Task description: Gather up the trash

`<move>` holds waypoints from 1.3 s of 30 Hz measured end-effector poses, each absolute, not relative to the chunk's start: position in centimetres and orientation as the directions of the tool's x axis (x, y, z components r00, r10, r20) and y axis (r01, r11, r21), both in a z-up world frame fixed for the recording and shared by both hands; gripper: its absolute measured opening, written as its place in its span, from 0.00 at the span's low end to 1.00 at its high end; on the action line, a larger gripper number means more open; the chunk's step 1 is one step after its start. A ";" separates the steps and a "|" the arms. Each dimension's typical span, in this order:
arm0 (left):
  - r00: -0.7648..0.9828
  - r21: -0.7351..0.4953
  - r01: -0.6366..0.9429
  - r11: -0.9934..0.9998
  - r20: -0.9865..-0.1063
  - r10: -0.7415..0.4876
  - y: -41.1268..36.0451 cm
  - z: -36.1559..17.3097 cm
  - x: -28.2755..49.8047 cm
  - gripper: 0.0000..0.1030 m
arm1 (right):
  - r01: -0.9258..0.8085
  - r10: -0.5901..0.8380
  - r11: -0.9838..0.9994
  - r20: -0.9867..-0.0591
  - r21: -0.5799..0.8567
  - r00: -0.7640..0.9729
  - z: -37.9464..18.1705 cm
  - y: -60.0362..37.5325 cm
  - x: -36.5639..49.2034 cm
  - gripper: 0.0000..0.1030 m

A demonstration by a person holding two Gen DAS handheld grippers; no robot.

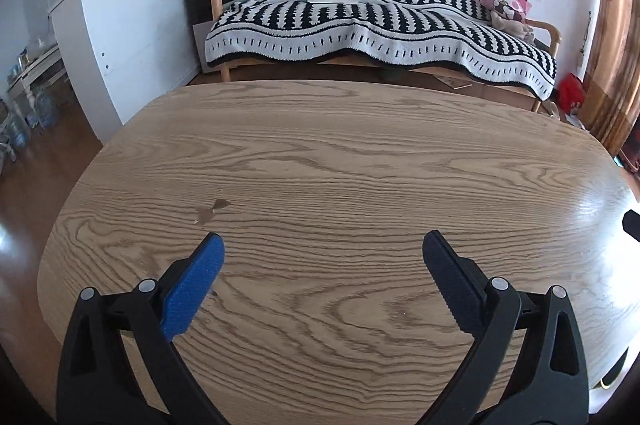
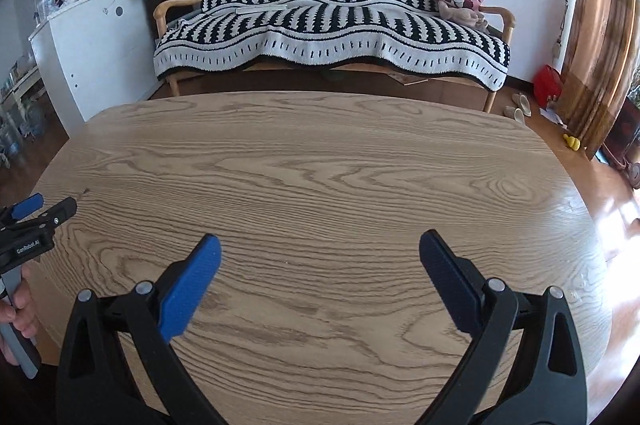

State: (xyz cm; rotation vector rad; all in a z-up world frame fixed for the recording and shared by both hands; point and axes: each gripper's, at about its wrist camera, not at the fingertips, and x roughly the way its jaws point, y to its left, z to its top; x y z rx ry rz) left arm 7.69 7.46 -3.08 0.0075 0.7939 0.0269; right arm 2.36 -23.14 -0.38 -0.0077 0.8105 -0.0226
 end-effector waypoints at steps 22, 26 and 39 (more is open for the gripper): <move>0.691 -0.026 0.021 0.999 -0.722 -0.033 5.4 -3.7 8.1 0.94 | 0.078 -0.076 0.996 -0.736 -0.032 0.672 -1.1 -26.4 1.3 0.93; 0.690 -0.028 0.024 0.999 -0.723 -0.037 5.2 -3.6 8.1 0.94 | 0.084 -0.078 0.996 -0.736 -0.029 0.672 -1.1 -26.9 1.1 0.93; 0.689 -0.024 0.032 0.999 -0.723 -0.039 5.0 -3.6 8.0 0.94 | 0.097 -0.084 0.995 -0.737 -0.025 0.671 -1.0 -27.4 0.9 0.93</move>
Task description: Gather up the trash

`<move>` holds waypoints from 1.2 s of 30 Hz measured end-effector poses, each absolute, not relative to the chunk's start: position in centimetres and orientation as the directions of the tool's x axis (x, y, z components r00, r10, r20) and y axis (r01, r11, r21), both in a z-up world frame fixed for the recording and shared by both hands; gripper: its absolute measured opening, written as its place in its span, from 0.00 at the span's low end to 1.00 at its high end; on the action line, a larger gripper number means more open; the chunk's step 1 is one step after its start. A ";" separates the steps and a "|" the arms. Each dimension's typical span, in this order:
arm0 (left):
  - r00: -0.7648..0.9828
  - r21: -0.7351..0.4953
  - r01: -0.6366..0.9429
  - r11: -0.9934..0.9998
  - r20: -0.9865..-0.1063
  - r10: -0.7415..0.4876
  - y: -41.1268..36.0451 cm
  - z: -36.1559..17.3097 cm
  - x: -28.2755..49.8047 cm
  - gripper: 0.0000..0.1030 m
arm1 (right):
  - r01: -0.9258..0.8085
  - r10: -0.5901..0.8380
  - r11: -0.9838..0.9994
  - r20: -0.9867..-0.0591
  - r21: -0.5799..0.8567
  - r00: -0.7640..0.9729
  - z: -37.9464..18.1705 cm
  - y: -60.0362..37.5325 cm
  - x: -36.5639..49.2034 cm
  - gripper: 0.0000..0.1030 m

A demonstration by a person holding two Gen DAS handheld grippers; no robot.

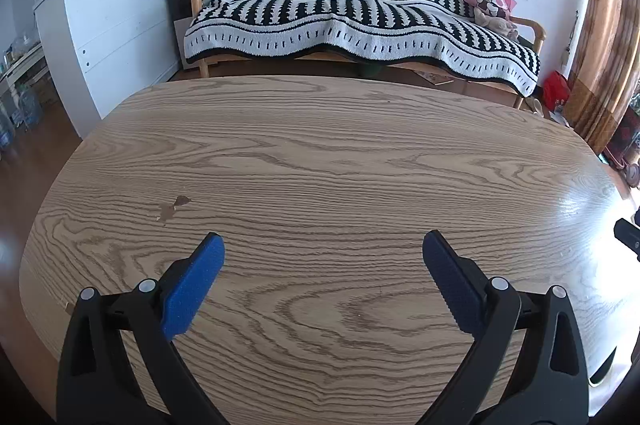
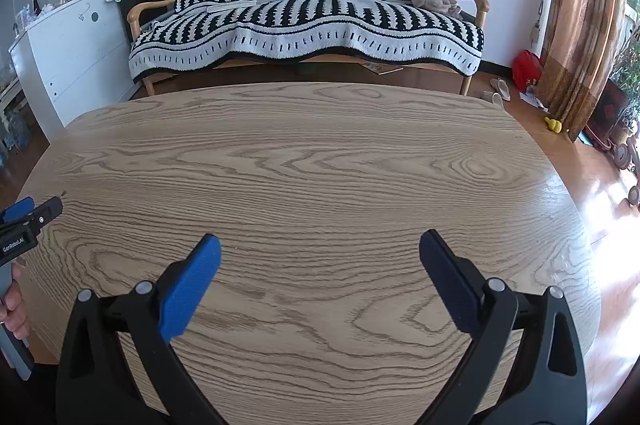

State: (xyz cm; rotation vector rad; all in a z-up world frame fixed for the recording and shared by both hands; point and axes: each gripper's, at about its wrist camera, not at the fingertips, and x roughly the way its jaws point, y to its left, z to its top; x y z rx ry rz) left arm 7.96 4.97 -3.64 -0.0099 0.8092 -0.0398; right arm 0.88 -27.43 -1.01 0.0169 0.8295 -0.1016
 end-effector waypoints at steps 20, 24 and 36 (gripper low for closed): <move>0.690 -0.015 0.035 0.999 -0.723 -0.035 4.7 -3.7 7.7 0.94 | 0.100 -0.085 0.995 -0.737 -0.024 0.670 -1.0 -27.3 1.0 0.93; 0.689 -0.011 0.032 0.999 -0.724 -0.030 4.6 -3.6 7.7 0.94 | 0.098 -0.085 0.995 -0.737 -0.025 0.671 -1.0 -27.3 0.9 0.93; 0.683 -0.003 0.055 0.998 -0.729 -0.040 4.4 -3.5 7.9 0.94 | 0.100 -0.090 0.994 -0.739 -0.031 0.667 -1.1 -27.8 0.7 0.93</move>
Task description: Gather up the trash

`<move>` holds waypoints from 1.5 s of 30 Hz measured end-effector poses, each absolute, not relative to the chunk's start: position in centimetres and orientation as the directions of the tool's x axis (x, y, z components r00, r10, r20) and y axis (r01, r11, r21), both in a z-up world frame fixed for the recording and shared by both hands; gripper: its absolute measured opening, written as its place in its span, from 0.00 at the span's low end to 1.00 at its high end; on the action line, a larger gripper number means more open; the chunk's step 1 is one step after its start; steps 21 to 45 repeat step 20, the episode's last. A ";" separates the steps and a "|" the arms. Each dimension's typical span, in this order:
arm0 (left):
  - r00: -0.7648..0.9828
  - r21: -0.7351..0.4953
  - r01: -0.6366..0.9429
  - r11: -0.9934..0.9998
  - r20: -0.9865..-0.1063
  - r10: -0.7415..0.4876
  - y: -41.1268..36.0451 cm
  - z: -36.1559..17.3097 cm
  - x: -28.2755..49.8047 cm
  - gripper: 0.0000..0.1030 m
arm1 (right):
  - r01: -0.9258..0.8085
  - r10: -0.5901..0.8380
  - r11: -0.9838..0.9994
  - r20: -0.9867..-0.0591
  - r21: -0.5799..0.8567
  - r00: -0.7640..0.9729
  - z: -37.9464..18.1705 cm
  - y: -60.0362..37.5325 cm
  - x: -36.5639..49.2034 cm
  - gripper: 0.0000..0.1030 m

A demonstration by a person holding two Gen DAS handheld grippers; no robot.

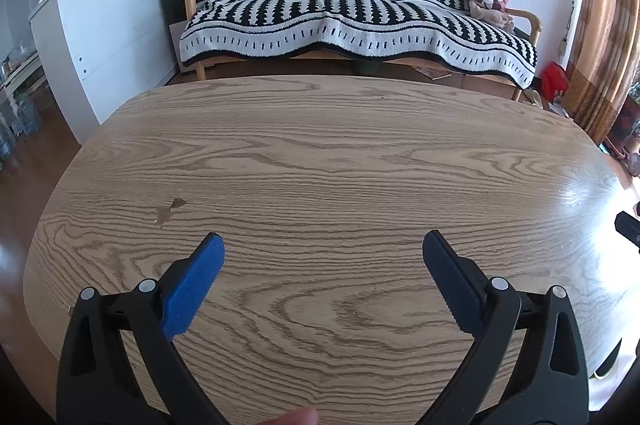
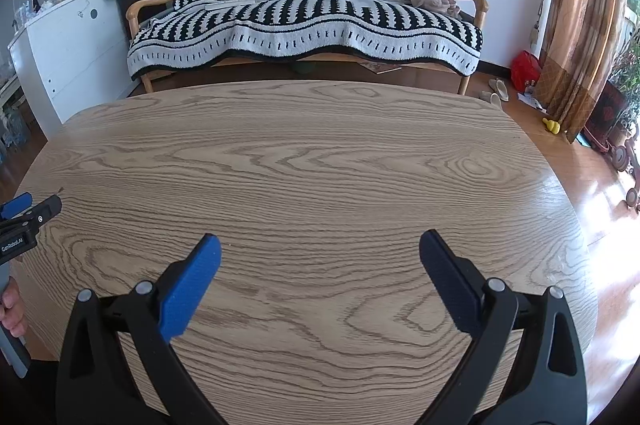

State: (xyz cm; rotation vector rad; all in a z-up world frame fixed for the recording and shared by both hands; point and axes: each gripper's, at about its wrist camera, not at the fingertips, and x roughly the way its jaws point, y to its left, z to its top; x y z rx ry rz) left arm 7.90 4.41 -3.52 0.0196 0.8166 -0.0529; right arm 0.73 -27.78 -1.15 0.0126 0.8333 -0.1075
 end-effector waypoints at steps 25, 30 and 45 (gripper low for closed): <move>0.672 0.013 0.101 0.995 -0.738 -0.059 3.9 -3.8 8.4 0.94 | 0.100 -0.089 0.995 -0.747 -0.031 0.659 -1.4 -27.7 0.8 0.93; 0.672 0.013 0.101 0.995 -0.738 -0.059 3.9 -3.8 8.4 0.94 | 0.100 -0.089 0.995 -0.747 -0.031 0.659 -1.4 -27.7 0.8 0.93; 0.672 0.013 0.101 0.995 -0.738 -0.059 3.9 -3.8 8.4 0.94 | 0.100 -0.089 0.995 -0.747 -0.031 0.659 -1.4 -27.7 0.8 0.93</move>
